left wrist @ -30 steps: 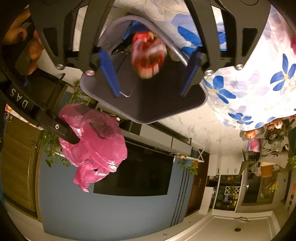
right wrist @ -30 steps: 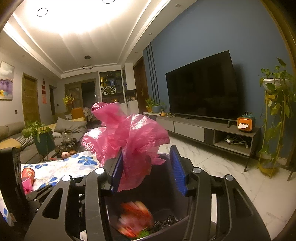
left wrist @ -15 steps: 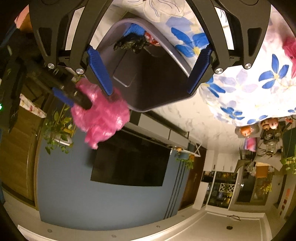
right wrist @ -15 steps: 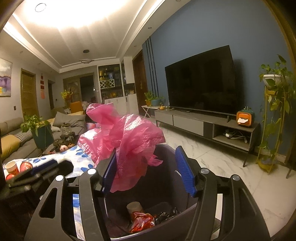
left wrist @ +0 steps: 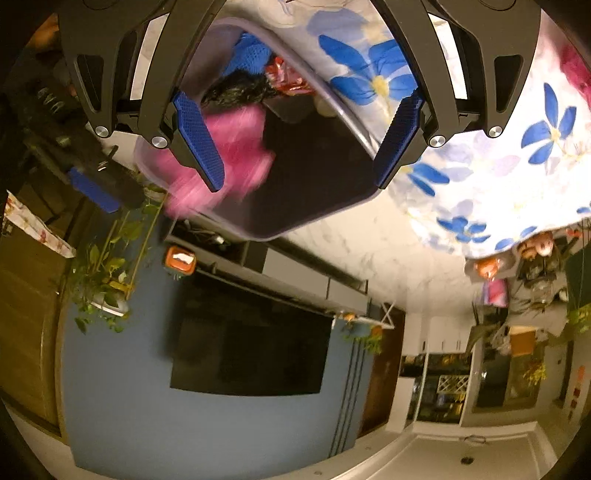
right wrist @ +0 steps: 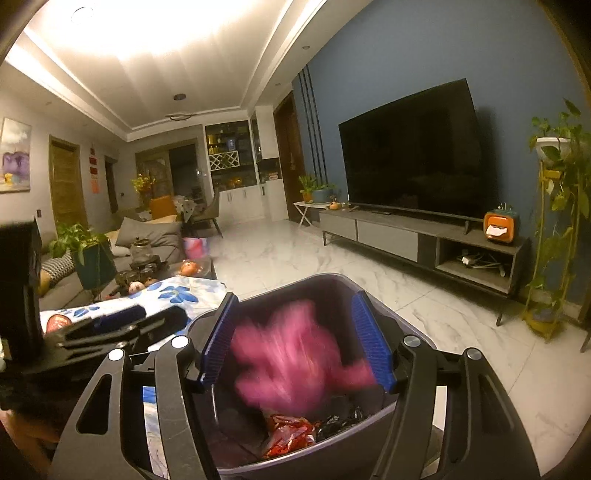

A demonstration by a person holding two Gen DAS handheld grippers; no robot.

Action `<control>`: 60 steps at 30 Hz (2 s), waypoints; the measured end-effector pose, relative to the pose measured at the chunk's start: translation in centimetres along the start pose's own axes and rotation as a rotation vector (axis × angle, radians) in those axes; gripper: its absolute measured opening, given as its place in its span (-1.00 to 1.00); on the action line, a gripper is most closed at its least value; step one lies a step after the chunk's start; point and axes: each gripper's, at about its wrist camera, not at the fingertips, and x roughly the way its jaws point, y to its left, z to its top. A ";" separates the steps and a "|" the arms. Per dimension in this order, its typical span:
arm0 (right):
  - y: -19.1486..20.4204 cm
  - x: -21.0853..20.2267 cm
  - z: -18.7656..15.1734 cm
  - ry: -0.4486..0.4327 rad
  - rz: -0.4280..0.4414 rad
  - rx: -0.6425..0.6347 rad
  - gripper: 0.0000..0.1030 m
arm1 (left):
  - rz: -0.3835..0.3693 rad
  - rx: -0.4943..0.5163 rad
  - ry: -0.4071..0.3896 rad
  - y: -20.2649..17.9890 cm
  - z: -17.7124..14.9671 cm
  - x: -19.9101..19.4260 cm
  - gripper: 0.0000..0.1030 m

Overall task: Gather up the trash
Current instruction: 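Move both open tools back over the table toward the red cups, then grasp the large red cup with the left tool while the right tool grasps the pink bag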

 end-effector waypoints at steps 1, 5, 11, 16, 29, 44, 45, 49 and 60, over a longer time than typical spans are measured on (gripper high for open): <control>0.0 0.0 0.0 -0.003 -0.005 -0.002 0.23 | 0.007 -0.014 0.005 0.4 -0.2 0.0 0.57; -0.2 -0.3 -0.1 -0.007 -0.013 0.005 0.24 | 0.027 -0.042 -0.003 1.3 -1.0 -0.6 0.57; 0.4 -0.7 -0.3 -0.006 -0.030 0.003 0.24 | 0.094 -0.049 -0.036 2.5 -1.7 -3.2 0.57; 1.3 -1.6 -0.5 -0.011 -0.033 0.009 0.28 | 0.200 -0.043 -0.059 3.8 -2.7 -6.5 0.60; 7.3 -3.6 -1.1 -0.008 0.076 -0.020 0.38 | 0.564 -0.160 -0.116 11.7 -6.3 -17.7 0.79; 21.0 -2.7 -4.1 0.098 0.299 -0.134 0.50 | 0.790 -0.265 -0.152 17.7 -9.5 -27.7 0.87; 22.0 -2.3 -4.4 0.111 0.310 -0.144 0.50 | 0.796 -0.276 -0.154 18.2 -9.6 -28.1 0.87; 24.6 -1.3 -5.2 0.138 0.330 -0.171 0.50 | 0.817 -0.305 -0.154 19.2 -10.1 -29.3 0.87; 30.7 3.6 -7.1 0.221 0.348 -0.215 0.50 | 0.892 -0.384 -0.174 23.7 -11.1 -31.9 0.87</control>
